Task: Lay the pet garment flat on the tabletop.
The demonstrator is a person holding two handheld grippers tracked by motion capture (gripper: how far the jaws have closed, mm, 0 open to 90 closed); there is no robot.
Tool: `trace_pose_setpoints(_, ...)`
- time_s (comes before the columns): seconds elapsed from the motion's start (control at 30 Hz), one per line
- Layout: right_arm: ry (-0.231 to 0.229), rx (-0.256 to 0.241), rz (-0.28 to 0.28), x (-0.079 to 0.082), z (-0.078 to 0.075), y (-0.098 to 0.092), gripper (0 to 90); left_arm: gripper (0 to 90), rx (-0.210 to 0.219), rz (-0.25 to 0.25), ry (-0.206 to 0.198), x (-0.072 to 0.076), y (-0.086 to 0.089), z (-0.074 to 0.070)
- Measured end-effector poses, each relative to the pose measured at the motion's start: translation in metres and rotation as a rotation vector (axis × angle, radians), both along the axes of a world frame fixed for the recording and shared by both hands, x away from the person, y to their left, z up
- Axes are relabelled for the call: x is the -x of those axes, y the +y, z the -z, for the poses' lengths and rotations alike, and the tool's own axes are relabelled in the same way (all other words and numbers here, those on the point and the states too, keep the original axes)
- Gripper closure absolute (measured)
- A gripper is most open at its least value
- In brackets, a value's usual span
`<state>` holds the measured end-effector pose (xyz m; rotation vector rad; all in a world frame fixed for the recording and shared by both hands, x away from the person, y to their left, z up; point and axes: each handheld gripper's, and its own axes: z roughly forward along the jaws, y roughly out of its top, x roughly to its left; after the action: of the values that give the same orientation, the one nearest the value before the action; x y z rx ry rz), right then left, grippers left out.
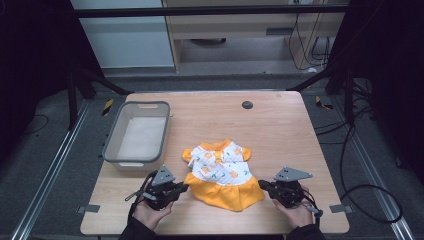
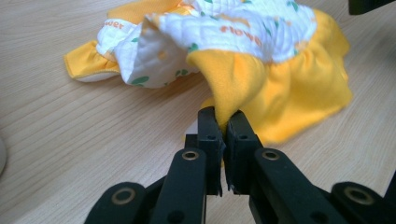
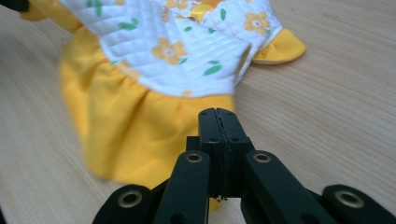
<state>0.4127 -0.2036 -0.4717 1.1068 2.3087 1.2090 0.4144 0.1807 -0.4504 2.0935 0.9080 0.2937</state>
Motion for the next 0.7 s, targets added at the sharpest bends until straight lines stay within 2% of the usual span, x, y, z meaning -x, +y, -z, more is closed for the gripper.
trace_pose_setpoints(0.03,-0.002,0.005,0.005,-0.001,0.003,0.001,78.0,85.9,-0.003,-0.006,0.011,-0.001,0.000,0.002)
trace_pose_setpoints(0.07,0.008,0.027,0.014,-0.004,0.008,0.003,75.1,85.9,-0.007,-0.005,0.021,-0.002,0.000,0.003)
trace_pose_setpoints(0.13,0.025,0.028,0.012,-0.005,0.011,0.004,72.5,85.8,-0.011,-0.005,0.026,-0.002,-0.001,0.004)
trace_pose_setpoints(0.17,0.030,0.025,0.008,-0.006,0.014,0.007,66.8,85.8,-0.021,0.000,0.028,-0.002,-0.002,0.005)
trace_pose_setpoints(0.3,0.027,0.029,-0.005,-0.003,0.015,0.010,63.8,85.8,-0.022,0.005,0.027,-0.001,-0.003,0.004)
trace_pose_setpoints(0.33,0.047,0.036,-0.009,-0.002,0.017,0.012,63.5,85.8,-0.022,0.004,0.032,-0.001,-0.003,0.005)
trace_pose_setpoints(0.4,0.067,0.048,-0.019,-0.003,0.021,0.015,66.4,85.8,-0.028,0.005,0.034,-0.001,-0.004,0.006)
trace_pose_setpoints(0.47,0.087,0.068,-0.028,-0.003,0.023,0.018,74.7,85.8,-0.029,0.005,0.033,-0.001,-0.004,0.006)
trace_pose_setpoints(0.5,0.087,0.068,-0.028,-0.003,0.023,0.018,74.7,85.8,-0.028,0.004,0.032,-0.001,-0.003,0.006)
trace_pose_setpoints(0.53,0.108,0.076,-0.037,-0.003,0.024,0.021,85.7,85.7,-0.024,-0.001,0.032,-0.001,-0.003,0.006)
trace_pose_setpoints(0.6,0.111,0.075,-0.042,-0.002,0.023,0.022,86.4,85.7,-0.020,-0.003,0.033,-0.001,-0.002,0.005)
trace_pose_setpoints(0.63,0.105,0.083,-0.062,0.000,0.017,0.022,87.1,85.6,-0.013,-0.003,0.025,0.000,0.000,0.001)
trace_pose_setpoints(0.67,0.101,0.075,-0.070,0.001,0.014,0.022,87.2,85.5,-0.013,-0.003,0.025,0.000,0.000,0.001)
trace_pose_setpoints(0.7,0.088,0.065,-0.078,0.004,0.008,0.020,87.1,85.3,0.002,-0.008,0.020,0.004,0.003,-0.004)
